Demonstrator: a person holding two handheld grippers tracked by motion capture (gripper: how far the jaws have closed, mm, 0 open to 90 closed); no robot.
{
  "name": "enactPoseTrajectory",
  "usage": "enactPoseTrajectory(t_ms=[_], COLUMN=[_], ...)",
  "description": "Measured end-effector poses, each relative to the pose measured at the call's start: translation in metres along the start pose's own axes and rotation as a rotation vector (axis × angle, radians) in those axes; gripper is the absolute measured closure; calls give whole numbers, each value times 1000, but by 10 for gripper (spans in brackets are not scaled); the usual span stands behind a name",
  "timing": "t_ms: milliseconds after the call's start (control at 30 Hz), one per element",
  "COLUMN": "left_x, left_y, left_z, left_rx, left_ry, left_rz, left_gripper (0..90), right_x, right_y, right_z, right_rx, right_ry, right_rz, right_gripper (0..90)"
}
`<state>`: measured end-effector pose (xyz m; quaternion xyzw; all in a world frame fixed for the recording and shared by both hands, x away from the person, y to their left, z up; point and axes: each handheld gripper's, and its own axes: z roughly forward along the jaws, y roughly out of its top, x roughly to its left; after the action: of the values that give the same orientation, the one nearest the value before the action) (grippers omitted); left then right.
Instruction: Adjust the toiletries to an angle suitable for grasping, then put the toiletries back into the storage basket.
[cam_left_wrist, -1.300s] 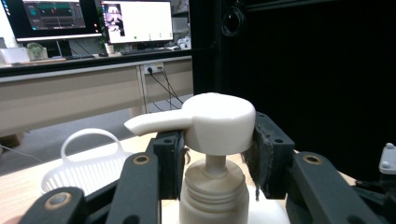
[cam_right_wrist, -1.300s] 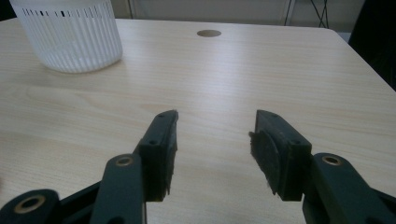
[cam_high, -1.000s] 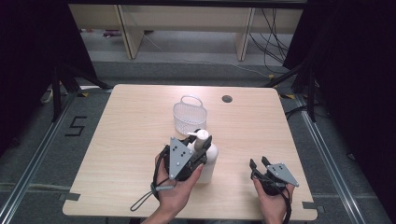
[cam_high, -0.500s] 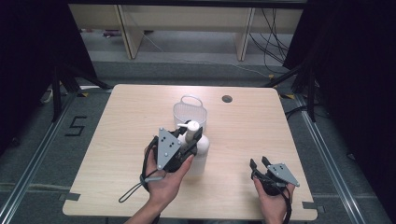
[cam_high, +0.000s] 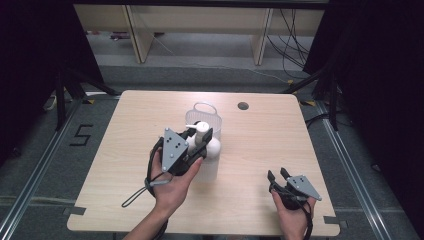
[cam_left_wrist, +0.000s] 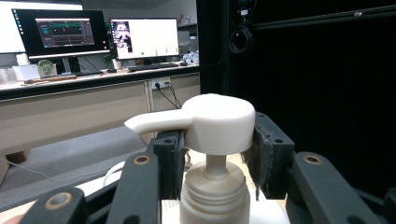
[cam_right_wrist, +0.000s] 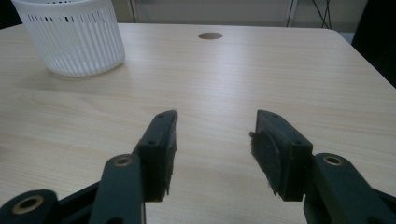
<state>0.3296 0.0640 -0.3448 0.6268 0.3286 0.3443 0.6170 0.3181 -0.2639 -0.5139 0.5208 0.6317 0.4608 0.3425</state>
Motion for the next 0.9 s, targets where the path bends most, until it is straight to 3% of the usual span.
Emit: enactPoseTrajectory(t_ms=[33,67,100,200,300,333,400,533,633,667,900], left_x=[1,2,3,5,8,10,12,13,16,17,23], left_y=[1,1,2,4,7,8,9,12,16,17,22], left_z=[0,0,1,0,0,0,0,1,2,2,1], left_rx=[-2,-1,-1,-4,-9,-11,-12,-16,-16,-21,-28], left_ry=[0,3,-5,6,1,12,12,2,2,1,4], left_rz=[-2,0,-7,1,-7,-1,-4,-12,-18,-19,-22], left_gripper=[595,595,595,595,595,596,596,595,595,595,595], right_x=[-1,2,-1,-1,-2,-1,-1,0,0,-1,-3], right_y=[0,0,0,1,1,0,1,0,1,1,1], right_z=[-1,-2,0,-2,-1,1,-1,1,0,0,1], right_rx=[-1,17,-1,26,20,-1,22,6,21,18,25], right_ry=[-5,-6,-6,-1,-5,20,13,31,14,7,37], right_rz=[-6,41,-8,7,-2,19,8,24,27,8,20], right_gripper=[496,496,496,495,495,496,495,494,493,493,492])
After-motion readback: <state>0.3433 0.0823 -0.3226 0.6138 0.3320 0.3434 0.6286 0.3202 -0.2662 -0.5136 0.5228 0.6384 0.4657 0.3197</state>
